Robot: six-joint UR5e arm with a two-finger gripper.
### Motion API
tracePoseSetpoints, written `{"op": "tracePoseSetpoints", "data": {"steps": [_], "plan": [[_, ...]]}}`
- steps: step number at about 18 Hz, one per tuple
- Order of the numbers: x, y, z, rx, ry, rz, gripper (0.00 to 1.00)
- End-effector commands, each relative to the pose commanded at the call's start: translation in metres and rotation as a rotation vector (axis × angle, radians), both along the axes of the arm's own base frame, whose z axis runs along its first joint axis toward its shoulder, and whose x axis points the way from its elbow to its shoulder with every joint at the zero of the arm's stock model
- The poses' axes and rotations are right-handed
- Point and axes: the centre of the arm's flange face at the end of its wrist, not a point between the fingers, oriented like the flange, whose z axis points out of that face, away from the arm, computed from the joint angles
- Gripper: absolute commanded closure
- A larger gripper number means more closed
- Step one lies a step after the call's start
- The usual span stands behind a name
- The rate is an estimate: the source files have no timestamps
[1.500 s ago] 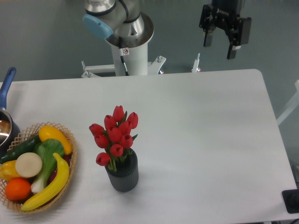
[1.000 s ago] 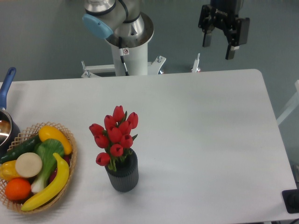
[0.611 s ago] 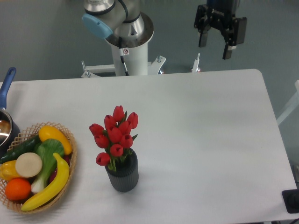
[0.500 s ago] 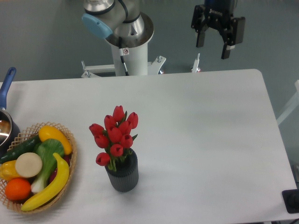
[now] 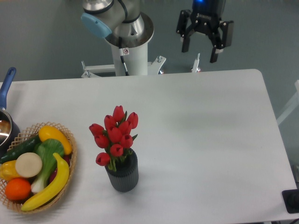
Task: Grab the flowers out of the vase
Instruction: 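Move the open gripper down toward the red tulips in the black vase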
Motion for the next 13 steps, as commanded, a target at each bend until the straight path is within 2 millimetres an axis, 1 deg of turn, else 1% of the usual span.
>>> {"op": "tracePoseSetpoints", "data": {"steps": [3, 6, 8, 11, 13], "plan": [[0.005, 0.013, -0.008, 0.048, -0.052, 0.069, 0.0], [0.01, 0.015, -0.017, 0.085, -0.054, 0.087, 0.0], [0.018, 0.018, -0.026, 0.085, -0.046, 0.07, 0.0], [0.026, 0.018, -0.044, 0.09, -0.023, 0.061, 0.0], [0.033, 0.02, -0.059, 0.088, -0.045, 0.058, 0.0]]}}
